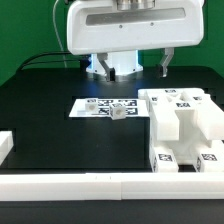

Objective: Assemble chair

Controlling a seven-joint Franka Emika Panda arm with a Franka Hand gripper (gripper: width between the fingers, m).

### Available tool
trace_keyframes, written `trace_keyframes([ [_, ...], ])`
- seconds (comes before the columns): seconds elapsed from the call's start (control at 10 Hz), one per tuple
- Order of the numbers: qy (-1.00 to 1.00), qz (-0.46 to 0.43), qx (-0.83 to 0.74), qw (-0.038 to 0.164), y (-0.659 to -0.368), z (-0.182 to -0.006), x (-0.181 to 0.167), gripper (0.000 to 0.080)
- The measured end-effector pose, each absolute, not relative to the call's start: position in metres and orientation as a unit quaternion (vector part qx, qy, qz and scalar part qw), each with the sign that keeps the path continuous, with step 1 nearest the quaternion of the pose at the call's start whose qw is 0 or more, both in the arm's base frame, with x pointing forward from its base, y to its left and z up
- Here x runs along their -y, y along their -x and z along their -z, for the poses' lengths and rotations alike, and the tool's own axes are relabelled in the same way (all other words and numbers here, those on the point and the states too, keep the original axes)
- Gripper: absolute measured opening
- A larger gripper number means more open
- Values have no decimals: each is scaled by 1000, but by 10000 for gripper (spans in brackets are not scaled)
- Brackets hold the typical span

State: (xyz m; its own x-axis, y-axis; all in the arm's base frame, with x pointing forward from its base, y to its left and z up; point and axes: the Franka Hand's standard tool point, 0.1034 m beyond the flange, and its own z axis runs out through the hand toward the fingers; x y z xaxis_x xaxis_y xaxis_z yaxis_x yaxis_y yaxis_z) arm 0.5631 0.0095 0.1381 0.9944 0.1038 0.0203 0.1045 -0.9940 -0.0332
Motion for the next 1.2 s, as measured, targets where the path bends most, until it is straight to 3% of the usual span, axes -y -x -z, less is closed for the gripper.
trace_keyframes([
  [0.3, 999, 6, 47, 18, -559, -137, -5, 649],
  [0.5, 999, -13, 30, 21, -520, -133, 18, 649],
  [0.9, 999, 11, 49, 15, -509, -126, 23, 649],
  [1.2, 984, -12, 178, 28, -500, -116, 31, 649],
])
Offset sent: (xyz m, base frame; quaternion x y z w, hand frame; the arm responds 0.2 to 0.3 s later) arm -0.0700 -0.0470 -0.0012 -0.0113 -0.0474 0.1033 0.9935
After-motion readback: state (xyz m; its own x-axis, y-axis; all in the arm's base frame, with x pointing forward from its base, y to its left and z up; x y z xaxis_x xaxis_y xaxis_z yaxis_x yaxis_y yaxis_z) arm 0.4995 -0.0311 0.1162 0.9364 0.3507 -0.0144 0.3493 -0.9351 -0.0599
